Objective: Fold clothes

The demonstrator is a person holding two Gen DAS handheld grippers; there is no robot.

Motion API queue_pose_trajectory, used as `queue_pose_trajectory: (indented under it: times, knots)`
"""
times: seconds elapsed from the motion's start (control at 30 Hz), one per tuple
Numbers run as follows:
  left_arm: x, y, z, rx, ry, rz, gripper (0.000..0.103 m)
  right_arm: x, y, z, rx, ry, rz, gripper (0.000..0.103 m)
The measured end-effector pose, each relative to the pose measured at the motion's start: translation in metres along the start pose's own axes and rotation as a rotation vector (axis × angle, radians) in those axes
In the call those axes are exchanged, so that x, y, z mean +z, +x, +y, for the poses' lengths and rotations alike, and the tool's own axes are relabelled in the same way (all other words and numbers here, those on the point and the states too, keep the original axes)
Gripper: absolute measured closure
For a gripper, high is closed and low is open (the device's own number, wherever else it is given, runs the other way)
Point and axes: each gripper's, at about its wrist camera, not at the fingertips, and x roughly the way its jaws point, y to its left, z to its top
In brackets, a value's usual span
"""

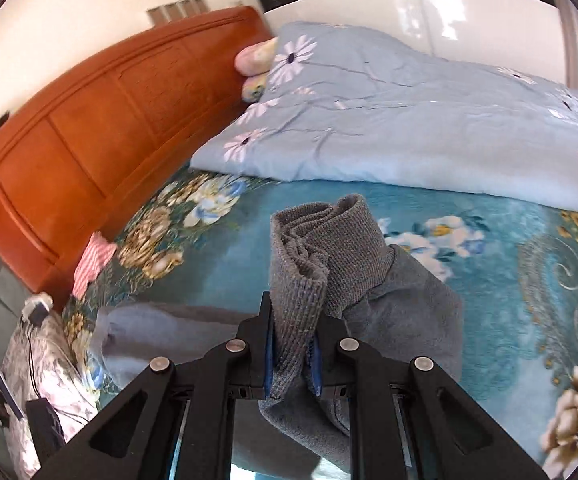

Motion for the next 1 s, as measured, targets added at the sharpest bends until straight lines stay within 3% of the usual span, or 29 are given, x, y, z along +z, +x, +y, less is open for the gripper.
queue_pose_trajectory:
  times: [0.13, 0.23, 0.43, 0.57, 0.67, 0.87, 1.0]
  knots:
    - [0.009, -0.003, 0.018, -0.024, -0.029, -0.014, 0.052, -0.032, 0.061, 0.068, 0.001, -0.128, 0.139, 0.088]
    - [0.01, 0.0, 0.023, -0.06, -0.042, -0.013, 0.052, -0.062, 0.09, 0.094, -0.019, -0.201, 0.234, 0.083]
    - [0.009, 0.004, 0.025, -0.128, -0.049, 0.006, 0.051, -0.089, 0.083, 0.103, 0.184, -0.307, 0.34, 0.07]
    - [0.011, 0.011, 0.011, -0.153, -0.006, 0.017, 0.051, -0.079, 0.066, 0.074, 0.065, -0.298, 0.272, 0.061]
    - [0.014, 0.016, 0.0, -0.139, 0.029, 0.019, 0.051, -0.065, 0.078, 0.063, 0.006, -0.271, 0.298, 0.061]
    - [0.028, 0.007, 0.008, -0.087, 0.029, -0.038, 0.051, -0.079, 0.109, 0.097, 0.06, -0.371, 0.358, 0.056]
    - [0.027, -0.002, 0.025, -0.068, 0.027, -0.063, 0.051, -0.097, 0.13, 0.108, -0.049, -0.483, 0.382, 0.056]
